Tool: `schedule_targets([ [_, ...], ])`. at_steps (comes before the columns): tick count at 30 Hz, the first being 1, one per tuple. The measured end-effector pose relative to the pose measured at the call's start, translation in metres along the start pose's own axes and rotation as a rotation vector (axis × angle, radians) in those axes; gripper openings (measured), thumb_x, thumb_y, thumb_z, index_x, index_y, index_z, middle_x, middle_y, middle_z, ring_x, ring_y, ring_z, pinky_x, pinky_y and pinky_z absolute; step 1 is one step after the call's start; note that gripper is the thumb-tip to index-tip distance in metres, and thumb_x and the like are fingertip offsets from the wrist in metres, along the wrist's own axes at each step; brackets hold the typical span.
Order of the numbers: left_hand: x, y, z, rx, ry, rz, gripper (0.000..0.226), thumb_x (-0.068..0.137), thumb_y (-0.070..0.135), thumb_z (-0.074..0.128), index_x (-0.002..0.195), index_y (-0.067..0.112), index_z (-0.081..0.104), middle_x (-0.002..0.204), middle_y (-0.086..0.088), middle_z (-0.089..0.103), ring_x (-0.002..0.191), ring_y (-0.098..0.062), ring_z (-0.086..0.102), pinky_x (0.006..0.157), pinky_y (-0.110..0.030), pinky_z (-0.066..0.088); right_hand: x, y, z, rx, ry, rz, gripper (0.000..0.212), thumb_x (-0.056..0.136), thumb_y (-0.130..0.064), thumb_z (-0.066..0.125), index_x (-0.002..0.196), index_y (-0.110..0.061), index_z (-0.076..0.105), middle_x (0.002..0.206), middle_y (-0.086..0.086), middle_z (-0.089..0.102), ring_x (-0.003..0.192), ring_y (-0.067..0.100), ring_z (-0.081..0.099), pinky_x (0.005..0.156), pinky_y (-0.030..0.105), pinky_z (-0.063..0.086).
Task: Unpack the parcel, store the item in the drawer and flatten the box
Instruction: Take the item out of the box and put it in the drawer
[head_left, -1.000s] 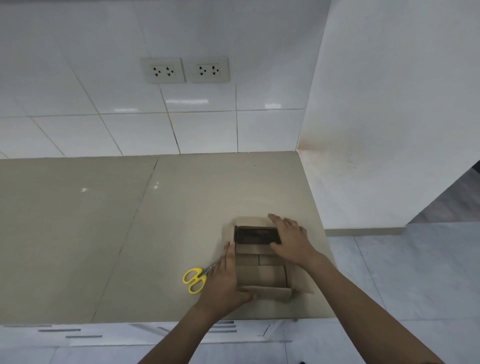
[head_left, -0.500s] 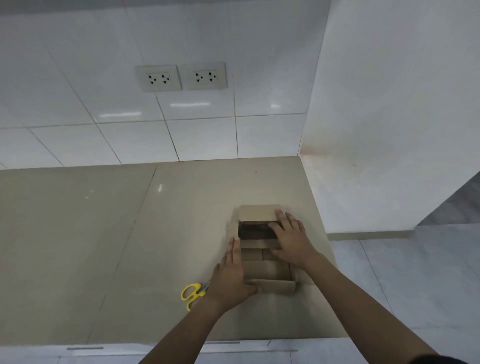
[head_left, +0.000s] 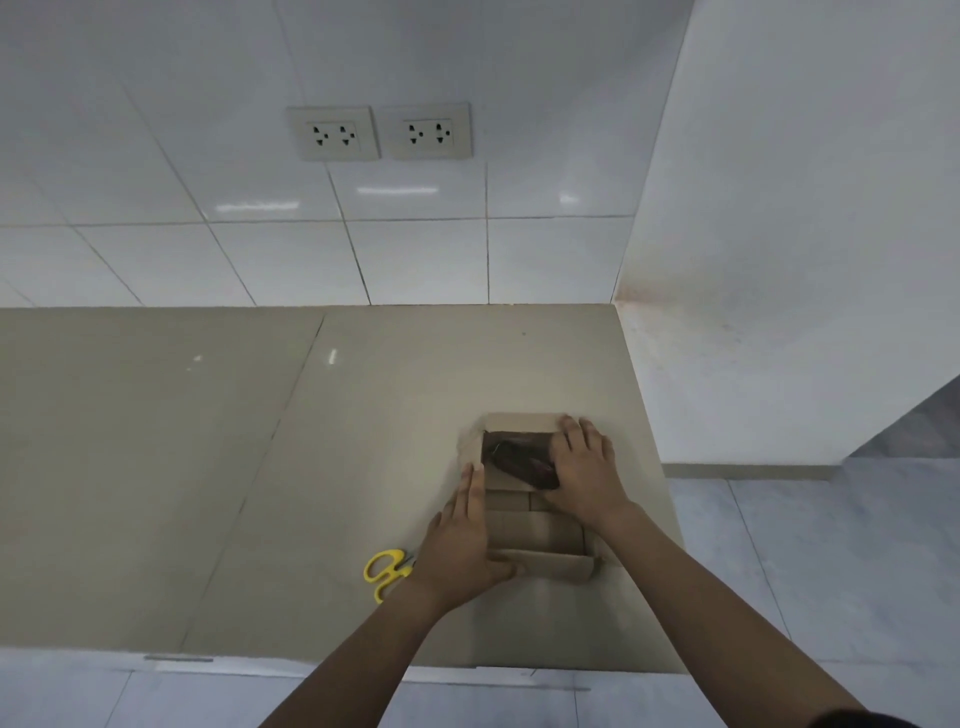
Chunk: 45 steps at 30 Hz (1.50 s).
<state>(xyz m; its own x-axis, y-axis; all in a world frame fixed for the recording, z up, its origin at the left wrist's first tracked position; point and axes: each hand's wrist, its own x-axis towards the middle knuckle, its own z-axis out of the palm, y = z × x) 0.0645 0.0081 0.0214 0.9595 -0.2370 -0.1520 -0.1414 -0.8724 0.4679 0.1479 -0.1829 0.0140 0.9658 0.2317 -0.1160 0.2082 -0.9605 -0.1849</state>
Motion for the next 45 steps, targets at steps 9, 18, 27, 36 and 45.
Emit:
schedule_targets([
  [9, -0.012, -0.005, 0.007, -0.09, -0.015, 0.007, 0.131, 0.068, 0.051, 0.078, 0.151, 0.012, -0.014, 0.163, -0.011, -0.006, 0.149, -0.025, 0.008, 0.118, -0.038, 0.024, -0.042, -0.013, -0.013, 0.082, 0.084, 0.025, 0.051, 0.083, -0.042, 0.062, 0.123, -0.012, 0.049, 0.156, 0.011, 0.023, 0.145, 0.036, 0.011, 0.117, 0.055, 0.012],
  [18, -0.013, -0.016, -0.007, -0.212, -0.019, -0.023, 0.119, 0.069, 0.043, 0.082, 0.153, 0.009, 0.004, 0.161, -0.013, 0.01, 0.149, -0.03, 0.006, 0.121, -0.041, 0.017, -0.1, -0.052, -0.017, 0.169, 0.25, -0.019, 0.051, 0.088, -0.039, 0.06, 0.127, -0.007, 0.049, 0.146, 0.016, 0.041, 0.14, 0.036, 0.027, 0.116, 0.053, 0.022],
  [27, -0.121, -0.04, 0.001, -0.454, 0.226, -0.214, 0.062, 0.086, 0.005, 0.059, 0.143, 0.019, 0.039, 0.137, -0.007, 0.056, 0.122, -0.027, 0.053, 0.093, -0.027, 0.041, -0.155, -0.096, 0.012, 0.108, 0.26, -0.187, 0.048, 0.083, -0.033, 0.064, 0.123, -0.008, 0.054, 0.137, 0.015, 0.049, 0.13, 0.036, 0.041, 0.112, 0.053, 0.03],
  [36, -0.235, -0.045, 0.039, -1.331, 0.218, -0.773, 0.019, 0.093, 0.027, 0.06, 0.109, 0.019, 0.065, 0.113, -0.011, 0.069, 0.098, -0.025, 0.066, 0.08, -0.037, 0.054, -0.173, -0.114, 0.071, -0.154, 0.282, -0.255, 0.036, 0.072, -0.035, 0.061, 0.099, -0.011, 0.062, 0.153, 0.019, 0.033, 0.142, 0.041, 0.027, 0.113, 0.067, 0.014],
  [45, -0.209, -0.087, 0.108, -1.962, 0.017, -1.051, 0.055, 0.092, 0.055, 0.048, 0.12, 0.009, 0.06, 0.124, -0.015, 0.063, 0.112, -0.036, 0.06, 0.089, -0.048, 0.05, -0.137, -0.106, 0.1, -0.036, 0.442, -0.292, 0.043, 0.078, -0.046, 0.056, 0.111, -0.02, 0.062, 0.156, 0.015, 0.031, 0.146, 0.034, 0.02, 0.113, 0.065, 0.013],
])
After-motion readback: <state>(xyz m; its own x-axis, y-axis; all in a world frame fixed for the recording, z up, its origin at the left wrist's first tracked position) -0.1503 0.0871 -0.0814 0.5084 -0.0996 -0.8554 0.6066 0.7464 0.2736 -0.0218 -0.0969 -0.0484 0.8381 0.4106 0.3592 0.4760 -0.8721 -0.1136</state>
